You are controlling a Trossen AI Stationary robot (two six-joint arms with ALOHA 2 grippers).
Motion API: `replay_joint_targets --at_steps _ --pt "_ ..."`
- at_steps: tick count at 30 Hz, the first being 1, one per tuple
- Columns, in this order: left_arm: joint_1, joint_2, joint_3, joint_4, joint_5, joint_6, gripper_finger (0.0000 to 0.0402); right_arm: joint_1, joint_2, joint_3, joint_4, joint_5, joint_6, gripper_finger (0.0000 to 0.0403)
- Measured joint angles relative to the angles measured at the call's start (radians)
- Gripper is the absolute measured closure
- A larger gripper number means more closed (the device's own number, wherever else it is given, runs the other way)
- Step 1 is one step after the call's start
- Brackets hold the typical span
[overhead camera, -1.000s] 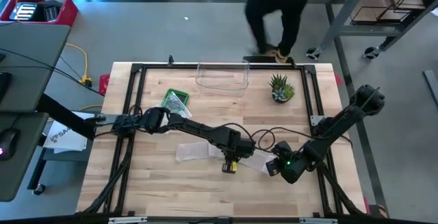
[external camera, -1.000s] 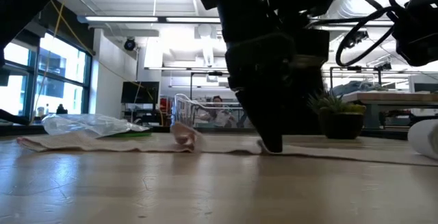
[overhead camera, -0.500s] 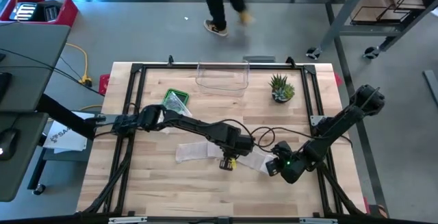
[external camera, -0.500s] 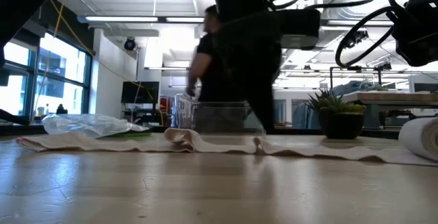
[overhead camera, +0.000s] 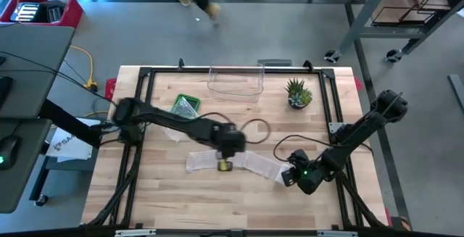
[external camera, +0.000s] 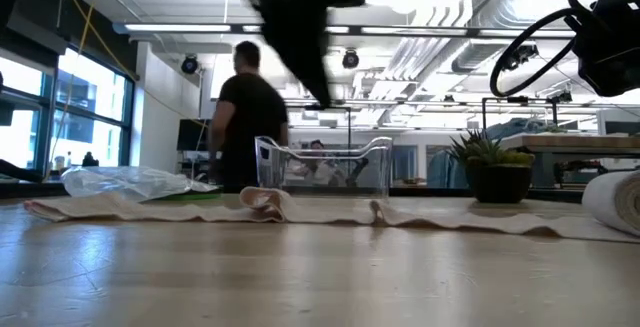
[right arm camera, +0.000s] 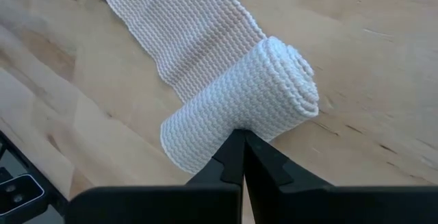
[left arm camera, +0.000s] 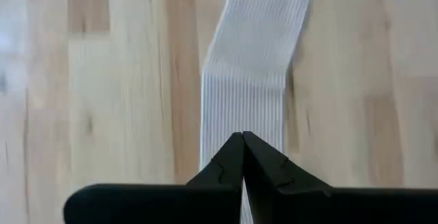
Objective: Roll bandage
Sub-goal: Roll the bandage
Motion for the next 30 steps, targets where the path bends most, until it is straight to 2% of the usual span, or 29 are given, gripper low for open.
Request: replay_joint_targets --at_steps 5,10,13,20,30 --pt "-0.045 -0.194 -0.338 0.008 0.046 -0.207 0.0402 0.000 0.000 0.000 0.000 -0.004 0.000 0.0403" --pt "-0.124 -0.314 -0.526 0.049 0.067 -0.332 0.0402 0.000 0.000 0.000 -0.005 -0.008 0.007 0.0403" --pt "-0.152 -0.333 -0.565 0.071 0.062 -0.404 0.0401 0.000 0.000 0.000 -0.004 -0.029 0.008 0.0403" --pt "-0.222 -0.329 -0.619 0.134 0.066 -0.432 0.0402 -0.002 0.000 0.000 -0.008 -0.050 0.011 0.0403" --pt "-0.227 -0.325 -0.619 0.128 0.042 -0.429 0.0402 -0.002 0.000 0.000 -0.015 -0.069 0.011 0.0403"
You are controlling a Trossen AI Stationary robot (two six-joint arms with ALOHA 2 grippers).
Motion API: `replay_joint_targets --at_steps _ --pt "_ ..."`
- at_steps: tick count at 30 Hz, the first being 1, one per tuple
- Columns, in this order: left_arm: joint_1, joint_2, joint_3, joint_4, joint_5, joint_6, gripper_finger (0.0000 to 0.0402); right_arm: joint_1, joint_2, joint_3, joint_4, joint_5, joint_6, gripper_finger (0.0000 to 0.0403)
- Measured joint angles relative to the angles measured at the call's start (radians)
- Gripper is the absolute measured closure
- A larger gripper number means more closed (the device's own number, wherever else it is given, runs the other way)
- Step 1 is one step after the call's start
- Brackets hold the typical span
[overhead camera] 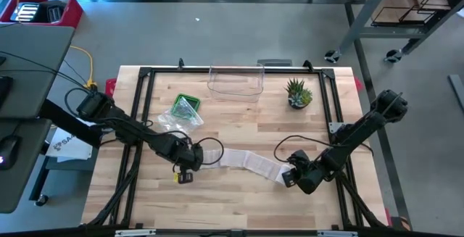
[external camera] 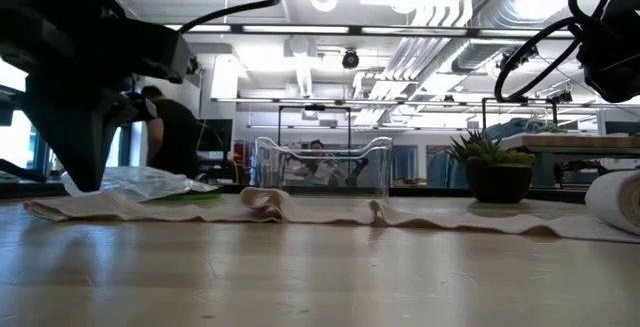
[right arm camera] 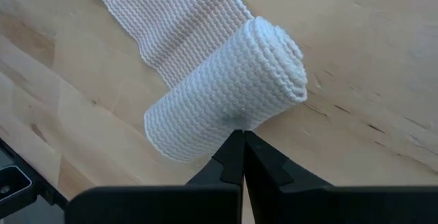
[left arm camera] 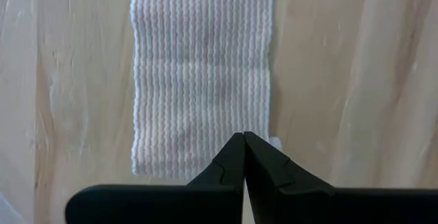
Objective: Roll bandage
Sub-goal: Roll the bandage
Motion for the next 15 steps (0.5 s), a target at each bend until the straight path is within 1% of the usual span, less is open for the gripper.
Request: replay_joint_targets --at_steps 5,9,15 --pt "0.000 0.000 0.000 -0.033 -0.001 -0.002 0.0401 0.000 0.000 0.000 0.000 -0.009 0.000 0.0403" --pt "0.000 0.000 -0.014 -0.061 0.004 -0.042 0.0402 0.000 0.000 0.000 0.000 -0.011 0.000 0.0403" --pt "0.000 0.000 -0.051 -0.080 0.067 -0.102 0.0402 0.000 0.000 0.000 0.000 -0.011 0.000 0.0403"
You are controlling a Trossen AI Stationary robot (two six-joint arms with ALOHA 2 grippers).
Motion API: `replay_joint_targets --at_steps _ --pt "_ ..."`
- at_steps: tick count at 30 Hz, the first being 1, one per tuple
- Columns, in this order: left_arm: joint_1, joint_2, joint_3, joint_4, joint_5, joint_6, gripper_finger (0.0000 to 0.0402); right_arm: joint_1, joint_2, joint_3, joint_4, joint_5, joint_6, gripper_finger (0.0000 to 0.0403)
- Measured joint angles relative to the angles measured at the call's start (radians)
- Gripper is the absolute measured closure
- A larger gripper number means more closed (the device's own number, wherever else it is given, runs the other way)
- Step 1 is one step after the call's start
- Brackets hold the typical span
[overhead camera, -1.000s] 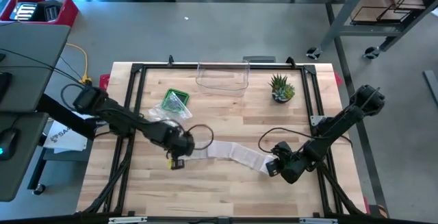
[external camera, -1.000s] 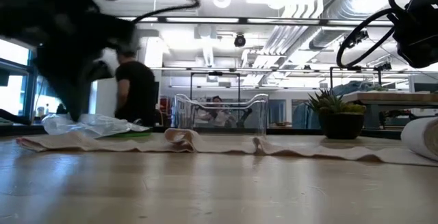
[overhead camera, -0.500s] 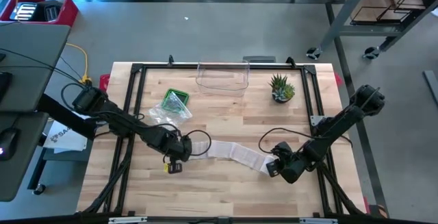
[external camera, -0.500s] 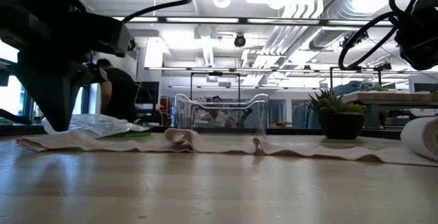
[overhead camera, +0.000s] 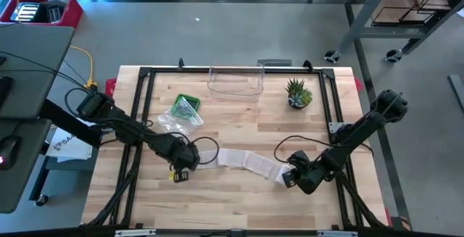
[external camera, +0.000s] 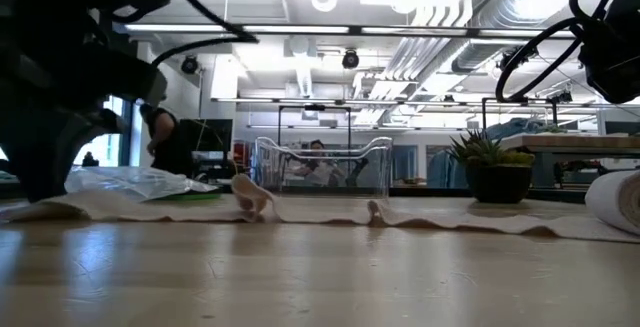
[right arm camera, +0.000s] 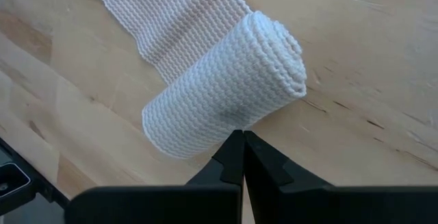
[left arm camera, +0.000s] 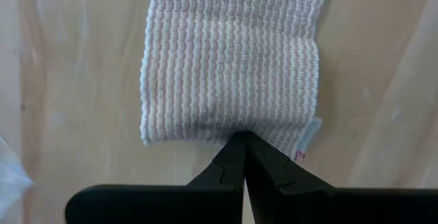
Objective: Roll bandage
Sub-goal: Roll the bandage
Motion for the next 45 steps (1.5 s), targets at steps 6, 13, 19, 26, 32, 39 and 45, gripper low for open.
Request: replay_joint_targets --at_steps 6,13,19,26,32,39,45 --pt "0.000 -0.001 -0.008 0.000 0.010 -0.003 0.0402 0.000 0.000 0.000 0.001 0.000 0.000 0.0403" --pt "0.000 -0.001 -0.008 -0.067 0.015 -0.072 0.0402 0.000 0.000 0.000 0.001 0.000 0.000 0.0403" --pt "0.001 -0.003 -0.024 -0.109 0.082 -0.129 0.0402 0.000 0.000 0.000 0.003 0.000 0.000 0.0403" --pt "-0.002 -0.005 -0.099 -0.114 0.262 -0.238 0.0402 0.000 0.000 0.000 0.005 0.000 0.000 0.0403" --pt "-0.003 -0.003 -0.132 -0.132 0.347 -0.260 0.0402 0.000 0.000 0.000 0.003 0.000 0.000 0.0403" --pt "-0.004 0.001 -0.144 -0.244 0.336 -0.282 0.0402 0.000 0.000 0.000 0.004 0.001 0.000 0.0403" --pt "-0.004 -0.012 -0.131 -0.247 0.316 -0.234 0.0402 0.000 0.000 0.000 0.006 0.004 0.000 0.0403"
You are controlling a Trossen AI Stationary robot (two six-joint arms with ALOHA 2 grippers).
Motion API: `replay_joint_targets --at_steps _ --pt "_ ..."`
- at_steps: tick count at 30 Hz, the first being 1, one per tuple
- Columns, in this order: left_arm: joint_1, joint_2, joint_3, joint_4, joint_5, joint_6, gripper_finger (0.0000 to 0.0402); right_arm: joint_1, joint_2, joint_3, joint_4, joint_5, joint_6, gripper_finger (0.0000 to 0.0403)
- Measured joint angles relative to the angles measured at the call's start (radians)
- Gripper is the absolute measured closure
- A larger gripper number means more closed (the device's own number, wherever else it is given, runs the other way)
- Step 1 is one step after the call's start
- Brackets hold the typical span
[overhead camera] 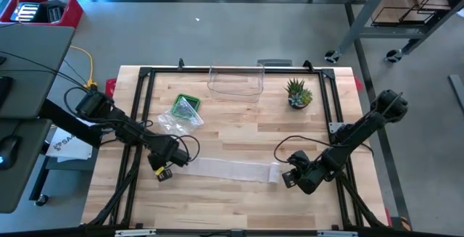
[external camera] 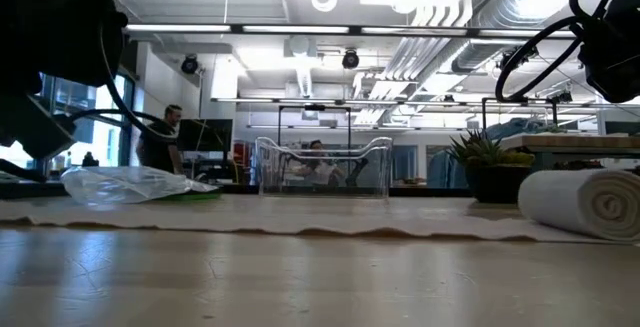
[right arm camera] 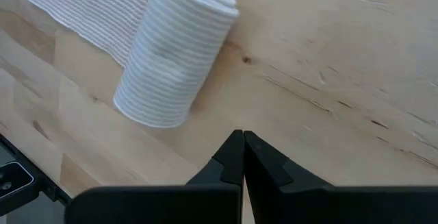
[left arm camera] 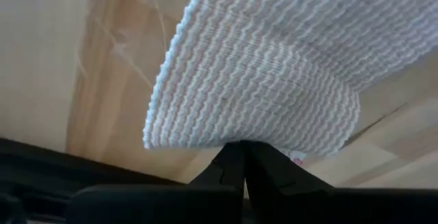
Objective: Roll bandage
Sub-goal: Roll the bandage
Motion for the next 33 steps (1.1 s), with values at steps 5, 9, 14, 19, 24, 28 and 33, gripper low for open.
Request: replay_joint_targets --at_steps 5,9,14,19,24,28,33 --pt "0.000 -0.028 0.032 0.016 -0.079 0.005 0.0402 0.000 0.000 0.000 0.000 0.000 0.000 0.0403" --pt "0.001 -0.042 0.047 0.015 -0.120 0.004 0.0402 0.000 0.000 0.000 0.001 0.001 0.016 0.0403" --pt "0.001 -0.042 0.049 0.011 -0.137 0.006 0.0402 -0.010 0.004 0.000 0.001 -0.034 0.067 0.0403" --pt "-0.009 -0.043 0.050 -0.044 -0.090 0.006 0.0402 -0.042 0.044 0.000 0.009 -0.055 0.041 0.0403" --pt "-0.016 -0.048 0.057 -0.178 -0.046 -0.037 0.0401 -0.057 0.050 0.000 0.022 -0.053 0.041 0.0403" --pt "-0.015 -0.073 0.087 -0.210 -0.045 -0.040 0.0401 -0.057 0.050 0.000 0.001 -0.055 0.046 0.0403" --pt "-0.015 -0.109 0.153 -0.128 -0.143 -0.101 0.0401 -0.057 0.063 0.000 -0.007 -0.043 0.071 0.0403"
